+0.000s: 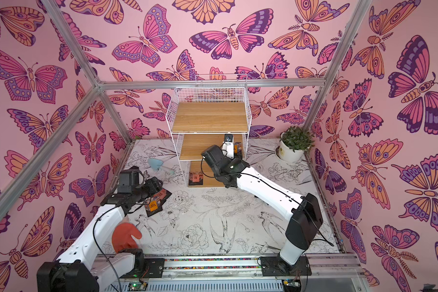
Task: Remove the tea bags from the shelf
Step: Pick up the tea bag from the shelf.
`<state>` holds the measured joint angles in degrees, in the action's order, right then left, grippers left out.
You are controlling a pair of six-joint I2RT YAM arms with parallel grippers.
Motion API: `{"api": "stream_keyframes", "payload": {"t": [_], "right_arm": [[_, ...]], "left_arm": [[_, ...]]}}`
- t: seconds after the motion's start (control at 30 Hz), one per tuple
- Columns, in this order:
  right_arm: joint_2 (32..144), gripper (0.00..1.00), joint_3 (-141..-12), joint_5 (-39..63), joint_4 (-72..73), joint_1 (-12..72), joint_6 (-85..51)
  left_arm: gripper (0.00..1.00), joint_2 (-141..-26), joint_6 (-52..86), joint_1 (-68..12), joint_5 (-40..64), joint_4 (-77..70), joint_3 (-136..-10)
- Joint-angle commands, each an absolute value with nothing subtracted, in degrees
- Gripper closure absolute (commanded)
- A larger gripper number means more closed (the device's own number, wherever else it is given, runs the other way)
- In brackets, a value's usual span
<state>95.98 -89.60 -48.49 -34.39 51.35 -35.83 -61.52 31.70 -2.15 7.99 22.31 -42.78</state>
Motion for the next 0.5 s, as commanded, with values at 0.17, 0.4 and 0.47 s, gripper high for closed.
{"api": "stream_keyframes", "payload": {"t": [0.17, 0.4, 0.47], "right_arm": [[96.8, 0.26, -88.3, -48.5, -34.1, 50.4, -35.6], [97.5, 0.33, -88.3, -47.8, -37.3, 50.4, -37.3], [97.4, 0.36, -88.1, -47.7, -37.6, 50.4, -37.6]], "left_arm": [[0.24, -61.1, 30.8, -1.8, 8.4, 21.5, -41.6], [0.24, -61.0, 30.8, -1.8, 8.3, 21.5, -41.6], [0.24, -61.0, 30.8, -1.8, 8.3, 21.5, -41.6]]}}
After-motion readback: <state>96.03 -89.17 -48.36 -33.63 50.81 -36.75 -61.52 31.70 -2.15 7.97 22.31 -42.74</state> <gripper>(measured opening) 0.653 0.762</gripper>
